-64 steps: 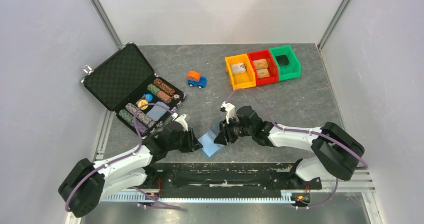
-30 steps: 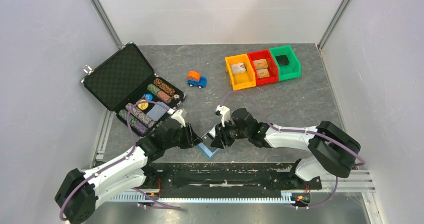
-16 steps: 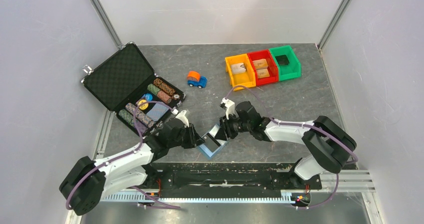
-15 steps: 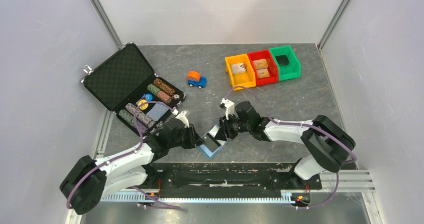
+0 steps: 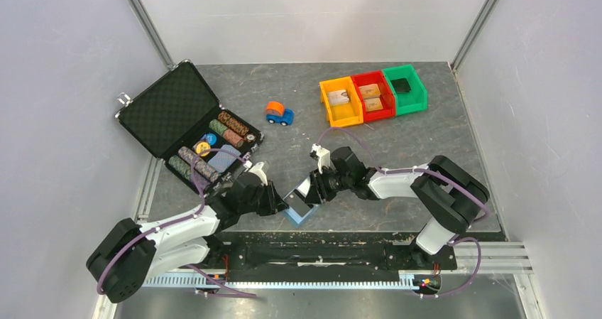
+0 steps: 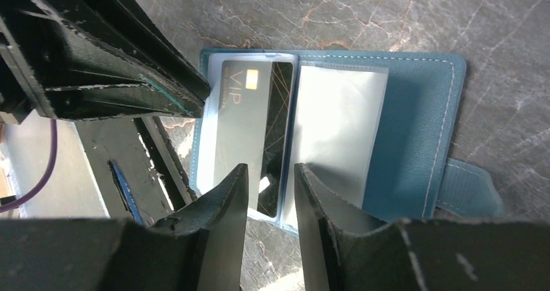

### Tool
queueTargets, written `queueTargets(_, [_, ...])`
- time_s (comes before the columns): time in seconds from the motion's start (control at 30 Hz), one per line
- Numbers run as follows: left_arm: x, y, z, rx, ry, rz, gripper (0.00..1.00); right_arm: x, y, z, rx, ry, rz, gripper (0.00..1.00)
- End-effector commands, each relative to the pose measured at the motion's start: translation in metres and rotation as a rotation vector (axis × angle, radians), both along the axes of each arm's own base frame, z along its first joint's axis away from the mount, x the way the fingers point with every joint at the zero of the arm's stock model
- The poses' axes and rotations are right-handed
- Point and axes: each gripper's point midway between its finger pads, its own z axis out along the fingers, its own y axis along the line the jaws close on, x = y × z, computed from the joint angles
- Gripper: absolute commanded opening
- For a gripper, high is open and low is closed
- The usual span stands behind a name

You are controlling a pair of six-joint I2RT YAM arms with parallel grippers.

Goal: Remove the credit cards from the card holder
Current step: Remove the credit card from the card holder.

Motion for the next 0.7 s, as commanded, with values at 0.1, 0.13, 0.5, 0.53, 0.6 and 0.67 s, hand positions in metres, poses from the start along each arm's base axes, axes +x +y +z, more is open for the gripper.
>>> queueTargets(0.1, [0.003, 0.009, -0.006, 0.03, -0.014, 0.042, 0.27, -0.004, 0.006, 0.008, 0.074, 0.011, 0.013, 0.35])
queueTargets(0.13, [0.004, 0.009, -0.006, 0.029, -0.015, 0.043, 0.27, -0.006, 0.006, 0.008, 0.079, 0.018, 0.015, 0.35])
queueTargets(0.5, [0.002, 0.009, -0.006, 0.026, -0.013, 0.041, 0.27, -0.012, 0.008, 0.002, 0.091, 0.068, 0.021, 0.35])
queueTargets(0.53, [0.003, 0.009, -0.006, 0.026, -0.013, 0.041, 0.27, -0.012, 0.008, 0.001, 0.091, 0.072, 0.02, 0.35])
queueTargets(0.6, [0.003, 0.008, -0.006, 0.024, -0.014, 0.041, 0.27, -0.013, 0.008, 0.0, 0.09, 0.078, 0.018, 0.35])
queueTargets(0.67, [0.003, 0.009, -0.006, 0.025, -0.013, 0.042, 0.27, -0.014, 0.008, -0.001, 0.09, 0.084, 0.018, 0.35])
